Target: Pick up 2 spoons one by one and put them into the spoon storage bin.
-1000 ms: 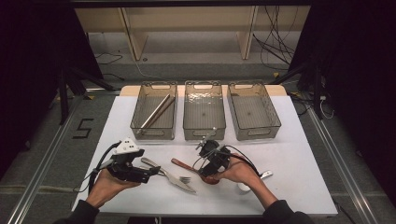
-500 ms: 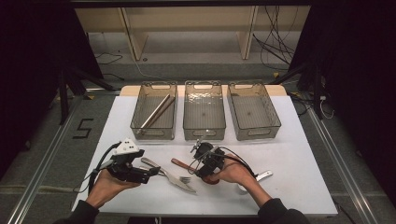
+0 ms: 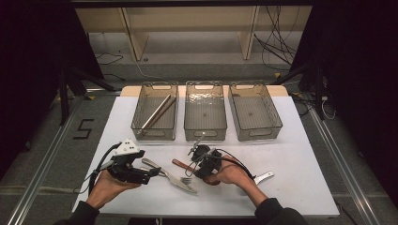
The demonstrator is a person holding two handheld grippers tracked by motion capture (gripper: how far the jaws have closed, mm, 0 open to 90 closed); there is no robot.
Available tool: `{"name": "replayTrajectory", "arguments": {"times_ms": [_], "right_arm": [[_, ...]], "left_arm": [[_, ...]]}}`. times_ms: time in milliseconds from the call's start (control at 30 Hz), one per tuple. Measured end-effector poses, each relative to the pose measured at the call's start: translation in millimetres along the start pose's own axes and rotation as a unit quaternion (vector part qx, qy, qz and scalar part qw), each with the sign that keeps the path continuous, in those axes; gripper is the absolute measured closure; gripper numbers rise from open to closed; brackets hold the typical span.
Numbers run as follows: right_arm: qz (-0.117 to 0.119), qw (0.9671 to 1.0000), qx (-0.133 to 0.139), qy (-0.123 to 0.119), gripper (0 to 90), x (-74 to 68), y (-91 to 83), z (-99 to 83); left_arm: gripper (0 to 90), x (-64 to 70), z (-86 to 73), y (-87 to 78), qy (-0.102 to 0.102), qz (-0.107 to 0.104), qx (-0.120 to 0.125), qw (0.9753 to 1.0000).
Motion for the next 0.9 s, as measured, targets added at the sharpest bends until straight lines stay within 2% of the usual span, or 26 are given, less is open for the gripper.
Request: {"name": "replayTrajectory", "arguments": {"times_ms": [300, 333, 367, 533, 633, 833, 900], "right_arm": [[-0.007, 0.9997, -0.008, -0.02, 75.0, -2.3, 2.3, -1.2], [-0.009, 0.9995, -0.008, -0.028, 75.3, -1.3, 2.4, -1.9], [-0.005, 0.9998, -0.013, -0.014, 75.6, -2.4, 1.4, -1.8], [-0.005, 0.9998, -0.008, -0.015, 79.1, -0.3, 0.5, -2.9], [-0.002, 1.0, -0.005, -0.006, 81.0, 1.5, -0.1, -2.5], [0.003, 0.9998, -0.015, 0.01, 75.1, 1.7, 5.1, -0.8], [-0.004, 0.9999, -0.013, 0.004, 79.1, 1.4, 5.3, -1.2]], "left_arm": [[12.4, 1.6, 0.5, -0.2, -0.001, -0.003, 0.002, 1.0], [12.4, 1.6, 0.4, -0.2, -0.001, -0.003, 0.002, 1.0], [12.4, 1.6, 0.2, -0.3, -0.002, -0.003, 0.002, 1.0], [12.4, 1.9, 0.5, -0.6, -0.001, -0.002, 0.005, 1.0], [12.4, 1.7, 0.1, -0.3, 0.002, -0.003, 0.0, 1.0], [12.4, 2.8, 0.6, -0.2, 0.002, -0.003, 0.002, 1.0], [12.4, 3.0, 0.5, 0.2, 0.002, -0.003, 0.002, 1.0]]}}
Point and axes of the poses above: each handheld gripper's, and its own axes: y roughly forward along the jaws, z roughly out of its top, x roughly to its right, the point moved 2 cm from there along y, roughly forward along the jaws, and after that the axes turned 2 degrees about x, right-handed, at the moved point
